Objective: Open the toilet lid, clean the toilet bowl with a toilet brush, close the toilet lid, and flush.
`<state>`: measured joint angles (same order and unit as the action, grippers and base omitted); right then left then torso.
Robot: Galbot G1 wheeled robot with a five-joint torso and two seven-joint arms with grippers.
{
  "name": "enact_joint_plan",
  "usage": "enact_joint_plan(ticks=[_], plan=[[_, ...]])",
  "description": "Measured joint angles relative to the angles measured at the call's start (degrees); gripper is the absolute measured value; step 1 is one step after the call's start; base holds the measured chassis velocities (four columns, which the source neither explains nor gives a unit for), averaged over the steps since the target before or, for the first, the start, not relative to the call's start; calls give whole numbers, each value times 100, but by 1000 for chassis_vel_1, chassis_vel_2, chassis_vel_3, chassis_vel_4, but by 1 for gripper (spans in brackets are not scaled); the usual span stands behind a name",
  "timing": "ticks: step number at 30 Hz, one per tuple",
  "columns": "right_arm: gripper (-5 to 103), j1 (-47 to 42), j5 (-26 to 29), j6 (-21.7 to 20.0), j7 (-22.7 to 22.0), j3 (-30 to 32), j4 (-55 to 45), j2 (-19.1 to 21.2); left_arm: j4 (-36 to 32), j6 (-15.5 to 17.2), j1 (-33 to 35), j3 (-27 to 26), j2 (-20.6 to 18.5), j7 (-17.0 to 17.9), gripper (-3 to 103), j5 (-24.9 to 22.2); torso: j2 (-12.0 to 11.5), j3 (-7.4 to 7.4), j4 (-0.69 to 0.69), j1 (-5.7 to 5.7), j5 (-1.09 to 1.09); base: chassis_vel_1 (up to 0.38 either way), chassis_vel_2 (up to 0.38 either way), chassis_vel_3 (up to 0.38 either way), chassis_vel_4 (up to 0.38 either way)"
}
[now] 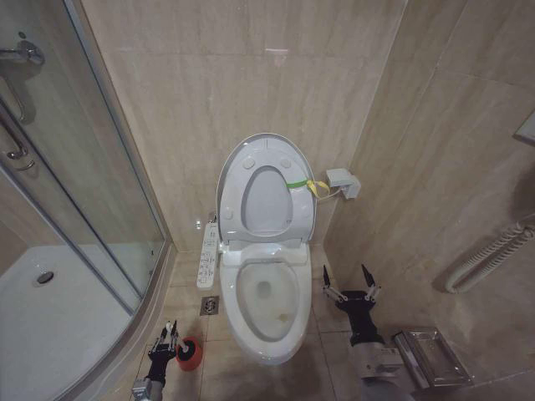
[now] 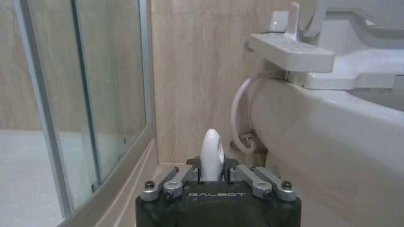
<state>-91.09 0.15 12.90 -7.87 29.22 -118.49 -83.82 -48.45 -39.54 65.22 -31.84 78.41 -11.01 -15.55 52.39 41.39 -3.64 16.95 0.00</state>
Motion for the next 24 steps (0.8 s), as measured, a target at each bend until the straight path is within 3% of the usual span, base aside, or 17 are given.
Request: enact_joint_plan(ticks=[9,24], plan=[[100,0,0,0,0,0,0,0,-717,-1,397,-10,-98,142,22,117,0,0,0,0,0,0,0,0,0],[100,0,0,0,0,0,0,0,-3127,84,1692,-171,-192,405,22,337,1,0,0,0,1,0,0,0,0]])
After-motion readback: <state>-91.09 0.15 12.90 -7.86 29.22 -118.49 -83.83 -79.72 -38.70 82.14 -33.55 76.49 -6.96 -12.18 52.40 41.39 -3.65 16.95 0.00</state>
